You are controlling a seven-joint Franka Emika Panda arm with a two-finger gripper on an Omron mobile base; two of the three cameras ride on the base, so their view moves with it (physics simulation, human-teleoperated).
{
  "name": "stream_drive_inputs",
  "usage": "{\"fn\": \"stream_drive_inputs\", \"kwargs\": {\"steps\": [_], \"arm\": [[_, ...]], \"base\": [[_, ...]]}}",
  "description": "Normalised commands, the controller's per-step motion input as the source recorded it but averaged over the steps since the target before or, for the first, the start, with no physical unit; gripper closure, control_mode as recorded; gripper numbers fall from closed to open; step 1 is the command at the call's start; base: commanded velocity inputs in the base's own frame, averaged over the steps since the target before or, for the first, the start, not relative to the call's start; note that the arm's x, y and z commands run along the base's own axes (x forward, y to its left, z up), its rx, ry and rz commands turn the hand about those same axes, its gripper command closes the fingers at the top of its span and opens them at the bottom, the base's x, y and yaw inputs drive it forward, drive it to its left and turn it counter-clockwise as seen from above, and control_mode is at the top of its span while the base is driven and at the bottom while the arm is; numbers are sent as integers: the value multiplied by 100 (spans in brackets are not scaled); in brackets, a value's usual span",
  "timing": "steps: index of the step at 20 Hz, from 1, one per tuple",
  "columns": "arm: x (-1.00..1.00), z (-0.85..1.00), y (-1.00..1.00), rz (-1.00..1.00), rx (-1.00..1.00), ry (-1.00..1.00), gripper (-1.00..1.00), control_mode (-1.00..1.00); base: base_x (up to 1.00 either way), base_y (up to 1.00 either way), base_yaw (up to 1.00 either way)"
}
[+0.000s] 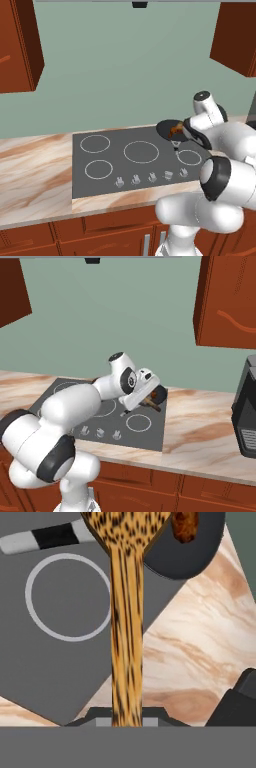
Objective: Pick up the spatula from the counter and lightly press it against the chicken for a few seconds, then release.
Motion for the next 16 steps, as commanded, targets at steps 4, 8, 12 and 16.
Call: {"fn": "stream_drive_inputs", "kwargs": {"steps": [4, 8, 12, 16], "arm": [[37, 0, -12, -1, -1, 7, 100, -100], [40, 0, -18, 0, 0, 3, 100, -100], [33, 0, -18, 0, 0, 1, 100, -100], [23, -10, -10, 0, 0, 0, 100, -100]], "base": [[0, 0, 0], [0, 0, 0], [0, 0, 0], [0, 0, 0]]}}
